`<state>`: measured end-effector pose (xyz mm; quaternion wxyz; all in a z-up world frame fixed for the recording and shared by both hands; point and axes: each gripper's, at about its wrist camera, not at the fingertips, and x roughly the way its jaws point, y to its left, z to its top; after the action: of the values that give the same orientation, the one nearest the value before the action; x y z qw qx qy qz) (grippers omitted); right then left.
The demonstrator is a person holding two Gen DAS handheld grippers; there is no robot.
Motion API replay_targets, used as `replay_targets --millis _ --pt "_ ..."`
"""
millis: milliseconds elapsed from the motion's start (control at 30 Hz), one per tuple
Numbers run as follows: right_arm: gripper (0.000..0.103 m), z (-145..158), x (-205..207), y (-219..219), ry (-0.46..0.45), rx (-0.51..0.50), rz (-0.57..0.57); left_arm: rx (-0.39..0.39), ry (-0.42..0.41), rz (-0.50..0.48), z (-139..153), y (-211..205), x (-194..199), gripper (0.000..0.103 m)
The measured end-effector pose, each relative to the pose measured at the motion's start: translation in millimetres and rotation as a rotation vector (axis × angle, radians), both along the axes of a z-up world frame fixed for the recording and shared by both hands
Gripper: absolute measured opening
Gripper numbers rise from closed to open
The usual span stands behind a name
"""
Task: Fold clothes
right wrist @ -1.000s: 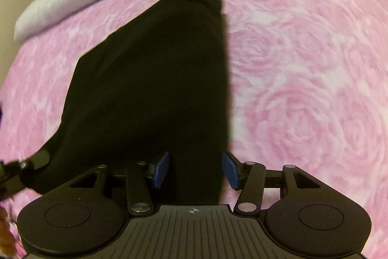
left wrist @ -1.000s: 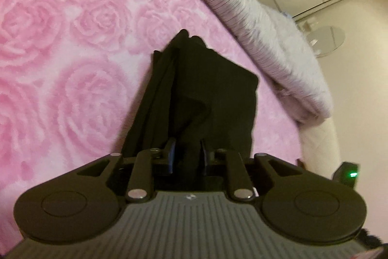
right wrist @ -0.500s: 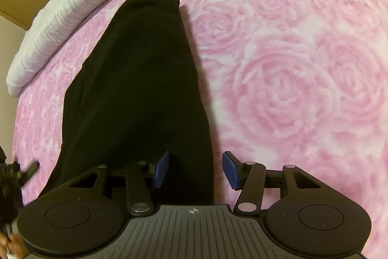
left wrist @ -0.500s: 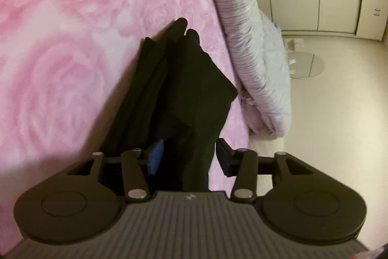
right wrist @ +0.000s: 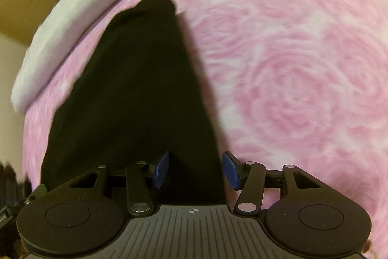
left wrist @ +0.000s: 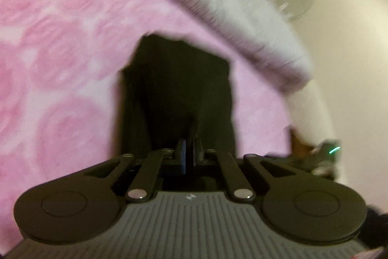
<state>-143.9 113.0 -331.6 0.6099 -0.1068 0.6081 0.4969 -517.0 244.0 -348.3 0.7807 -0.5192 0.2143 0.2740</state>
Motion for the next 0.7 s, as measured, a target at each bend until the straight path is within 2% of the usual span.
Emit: replay_targets --millis 67,200,267,300,367,467,533,567,667,700 --pt "0.053 -3 -7 3 -0.034 -0.009 0.024 0.007 0.047 0.009 -11 -4 -3 0.003" --pt "0.053 -6 -12 9 -0.046 -0.016 0.053 0.124 0.0 0.03 18 -4 -4 0.002" --pt "0.053 -2 -17 9 -0.07 0.002 0.098 0.179 0.013 -0.004 32 -7 -2 0.002" --pt "0.053 -1 -21 9 -0.084 0.011 0.119 0.181 0.04 -0.016 29 -6 1 0.003" --pt "0.055 -3 -34 11 -0.132 0.011 0.135 0.124 0.129 -0.022 1 1 2 0.003" --pt "0.062 -3 -51 21 -0.213 0.0 0.24 0.091 0.151 -0.005 -9 -1 1 0.004" --pt "0.062 0 -52 25 -0.232 -0.003 0.294 0.096 0.147 0.0 -2 -5 0 0.004" --pt "0.062 2 -45 24 -0.208 0.004 0.28 0.093 0.143 0.003 0 -6 -1 0.004" --pt "0.062 12 -18 15 -0.166 0.052 0.135 0.066 0.143 0.017 -3 -3 -3 0.006" --pt "0.062 13 -9 12 -0.159 0.061 0.088 0.051 0.15 0.022 -8 0 -3 0.01"
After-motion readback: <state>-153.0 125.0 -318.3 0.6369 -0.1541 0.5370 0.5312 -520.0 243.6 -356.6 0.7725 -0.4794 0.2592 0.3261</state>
